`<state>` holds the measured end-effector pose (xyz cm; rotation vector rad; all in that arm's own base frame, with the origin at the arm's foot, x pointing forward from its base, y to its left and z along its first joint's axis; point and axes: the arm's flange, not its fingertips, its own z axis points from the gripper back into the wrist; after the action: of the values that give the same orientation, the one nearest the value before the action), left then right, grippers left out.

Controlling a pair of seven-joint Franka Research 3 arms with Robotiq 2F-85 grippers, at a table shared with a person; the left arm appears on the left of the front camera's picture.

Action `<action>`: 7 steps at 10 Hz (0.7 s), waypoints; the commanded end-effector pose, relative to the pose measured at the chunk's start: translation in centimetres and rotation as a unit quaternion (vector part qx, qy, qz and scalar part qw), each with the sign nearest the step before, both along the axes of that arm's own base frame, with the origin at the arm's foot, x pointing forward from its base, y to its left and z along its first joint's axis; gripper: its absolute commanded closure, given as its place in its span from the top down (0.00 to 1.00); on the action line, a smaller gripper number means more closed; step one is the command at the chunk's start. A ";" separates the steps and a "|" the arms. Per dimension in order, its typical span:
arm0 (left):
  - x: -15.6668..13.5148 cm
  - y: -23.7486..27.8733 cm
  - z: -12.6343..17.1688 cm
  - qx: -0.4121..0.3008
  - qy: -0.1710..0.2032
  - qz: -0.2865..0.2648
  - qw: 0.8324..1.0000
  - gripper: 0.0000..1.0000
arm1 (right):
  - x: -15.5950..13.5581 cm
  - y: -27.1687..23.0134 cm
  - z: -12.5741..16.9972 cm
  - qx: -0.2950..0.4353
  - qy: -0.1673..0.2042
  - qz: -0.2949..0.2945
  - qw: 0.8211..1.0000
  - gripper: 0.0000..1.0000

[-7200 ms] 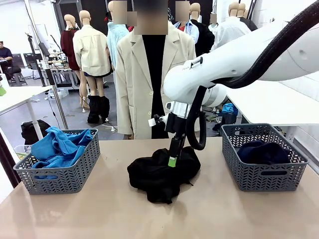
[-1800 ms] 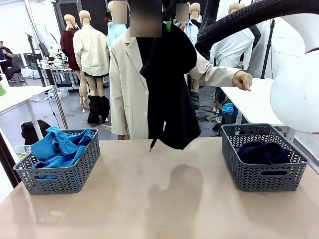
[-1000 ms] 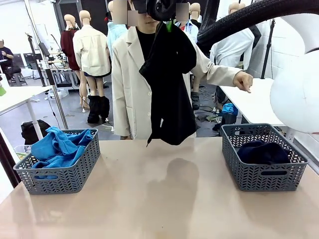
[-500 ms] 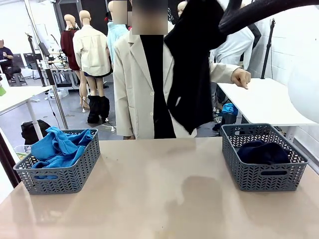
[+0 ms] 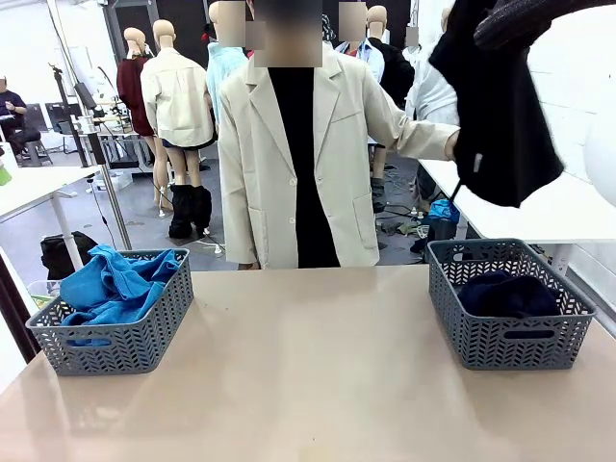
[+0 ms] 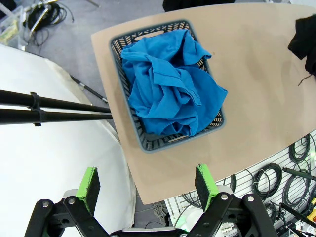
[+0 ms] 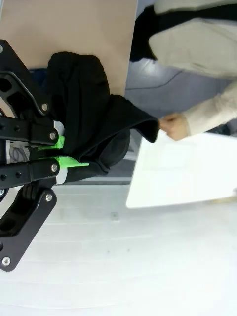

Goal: Sort the tops and bottoms.
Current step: Sort the clothes according to human instructions.

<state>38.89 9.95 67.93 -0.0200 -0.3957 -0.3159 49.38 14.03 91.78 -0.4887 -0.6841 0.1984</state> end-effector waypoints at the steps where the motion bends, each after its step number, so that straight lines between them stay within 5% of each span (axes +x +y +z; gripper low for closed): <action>1: 0.0 -0.1 0.1 -0.003 -0.002 0.006 1.000 1.00 | -1.5 -3.1 -5.5 0.035 0.009 -0.045 0.998 0.00; 4: 0.0 -0.1 0.1 -0.003 -0.002 0.006 1.000 1.00 | -2.1 -6.6 -9.5 0.079 0.027 -0.078 0.993 0.00; 7: 0.0 -0.1 0.1 -0.003 -0.002 0.006 1.000 1.00 | -2.7 -6.7 -15.2 0.093 0.084 -0.072 0.990 0.00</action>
<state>38.90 9.95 67.93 -0.0199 -0.3956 -0.3161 52.87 8.59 87.25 -0.3578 -0.4974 0.0362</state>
